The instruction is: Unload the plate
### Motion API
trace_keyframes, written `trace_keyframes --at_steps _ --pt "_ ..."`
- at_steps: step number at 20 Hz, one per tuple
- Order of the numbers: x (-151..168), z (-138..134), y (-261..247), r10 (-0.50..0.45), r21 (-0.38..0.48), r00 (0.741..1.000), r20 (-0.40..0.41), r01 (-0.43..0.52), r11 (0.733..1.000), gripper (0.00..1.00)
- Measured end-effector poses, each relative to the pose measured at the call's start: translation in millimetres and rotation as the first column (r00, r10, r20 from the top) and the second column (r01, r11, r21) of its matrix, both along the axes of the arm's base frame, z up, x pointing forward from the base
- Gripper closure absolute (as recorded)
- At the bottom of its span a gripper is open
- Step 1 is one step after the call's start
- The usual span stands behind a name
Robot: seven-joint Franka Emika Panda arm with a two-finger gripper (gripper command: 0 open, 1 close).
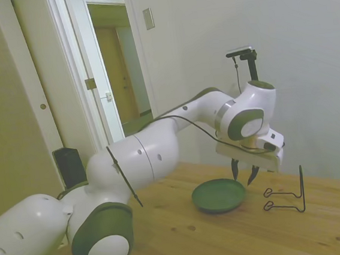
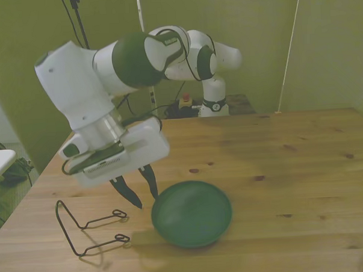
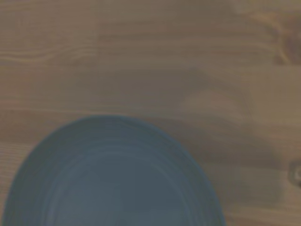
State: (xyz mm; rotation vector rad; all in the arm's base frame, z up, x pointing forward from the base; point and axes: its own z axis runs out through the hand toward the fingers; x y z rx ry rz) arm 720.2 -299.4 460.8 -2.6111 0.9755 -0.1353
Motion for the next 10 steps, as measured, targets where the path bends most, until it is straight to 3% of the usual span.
trace_keyframes --at_steps 7,10 --pt "-4 117 90 0.048 -0.013 0.995 0.086 -0.047 0.999 0.0" --pt "-10 146 124 0.064 -0.011 0.994 0.087 -0.064 0.998 0.0"
